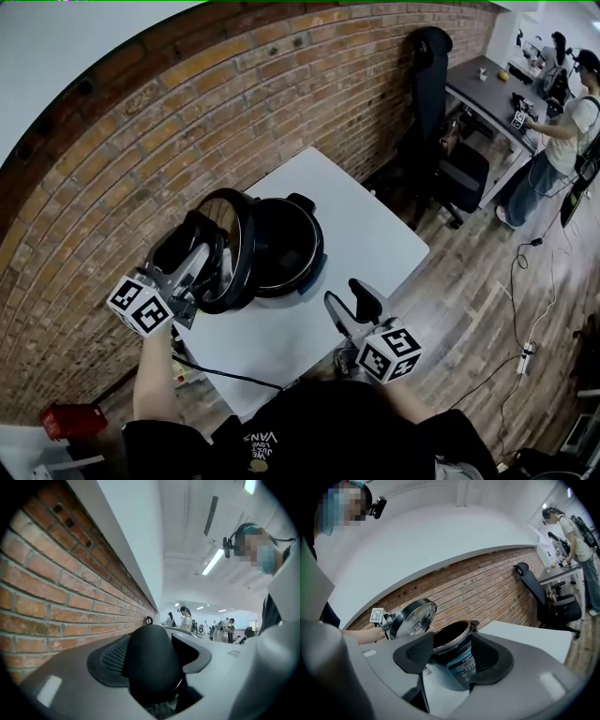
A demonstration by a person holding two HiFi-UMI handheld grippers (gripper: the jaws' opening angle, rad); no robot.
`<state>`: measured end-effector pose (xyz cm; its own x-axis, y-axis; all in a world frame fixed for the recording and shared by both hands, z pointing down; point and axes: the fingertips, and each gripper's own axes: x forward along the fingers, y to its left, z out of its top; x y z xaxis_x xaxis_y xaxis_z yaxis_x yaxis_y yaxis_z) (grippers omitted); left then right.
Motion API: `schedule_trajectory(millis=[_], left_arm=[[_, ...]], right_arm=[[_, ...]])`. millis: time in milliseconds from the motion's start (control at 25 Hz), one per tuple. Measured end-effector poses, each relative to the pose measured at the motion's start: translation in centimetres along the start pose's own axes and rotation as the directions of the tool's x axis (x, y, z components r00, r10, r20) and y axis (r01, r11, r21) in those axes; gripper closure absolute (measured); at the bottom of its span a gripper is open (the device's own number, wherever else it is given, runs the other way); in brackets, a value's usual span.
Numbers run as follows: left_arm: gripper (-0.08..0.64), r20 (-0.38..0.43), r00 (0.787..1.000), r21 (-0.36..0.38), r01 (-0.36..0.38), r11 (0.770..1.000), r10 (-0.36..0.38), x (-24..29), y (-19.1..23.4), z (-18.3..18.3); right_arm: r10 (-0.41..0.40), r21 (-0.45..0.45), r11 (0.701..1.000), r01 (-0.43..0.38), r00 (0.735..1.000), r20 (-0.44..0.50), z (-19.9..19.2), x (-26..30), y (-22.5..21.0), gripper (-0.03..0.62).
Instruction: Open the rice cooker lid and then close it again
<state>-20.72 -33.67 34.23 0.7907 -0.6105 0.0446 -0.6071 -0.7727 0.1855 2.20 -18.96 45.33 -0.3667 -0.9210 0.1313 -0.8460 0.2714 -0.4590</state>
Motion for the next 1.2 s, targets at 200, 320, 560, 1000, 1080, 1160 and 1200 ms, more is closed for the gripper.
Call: schedule_trajectory(millis=[200, 320, 560, 1000, 1080, 1160, 1200], left_arm=[[0.273, 0.088, 0.987, -0.125, -0.123, 0.984, 0.135, -5.3, 1.4, -1.5], [0.273, 0.134, 0.970, -0.211, -0.173, 0.962, 0.204, -8.3, 2.0, -2.7], [0.273, 0.171, 0.925, -0.326, -0.272, 0.905, 0.340, -13.1, 2.3, -5.8], [0.273, 0.185, 0.833, -0.487, -0.383, 0.785, 0.522, -19.7, 1.3, -11.5], [0.273, 0.185, 0.823, -0.507, -0.389, 0.769, 0.538, -20.6, 0.9, -12.3], [0.273, 0.184, 0.818, -0.524, -0.388, 0.758, 0.545, -21.2, 0.7, -13.0], [0.273, 0.183, 0.816, -0.531, -0.388, 0.754, 0.549, -21.4, 0.6, -13.4]], right_arm=[[0.050, -0.011, 0.999, -0.051, 0.999, -0.018, 0.3, 1.3, 0.8, 0.350], [0.079, -0.014, 0.997, -0.079, 0.996, -0.030, 0.4, 2.1, 1.3, 0.350], [0.135, -0.008, 0.991, -0.135, 0.989, -0.060, 0.1, 3.8, 2.6, 0.350], [0.176, -0.018, 0.984, -0.179, 0.979, -0.102, -0.9, 5.0, 4.5, 0.350], [0.178, -0.020, 0.983, -0.181, 0.978, -0.106, -1.1, 5.1, 4.7, 0.350], [0.180, -0.020, 0.983, -0.183, 0.978, -0.110, -1.2, 5.1, 4.9, 0.350], [0.181, -0.019, 0.983, -0.184, 0.977, -0.113, -1.3, 5.2, 5.1, 0.350]])
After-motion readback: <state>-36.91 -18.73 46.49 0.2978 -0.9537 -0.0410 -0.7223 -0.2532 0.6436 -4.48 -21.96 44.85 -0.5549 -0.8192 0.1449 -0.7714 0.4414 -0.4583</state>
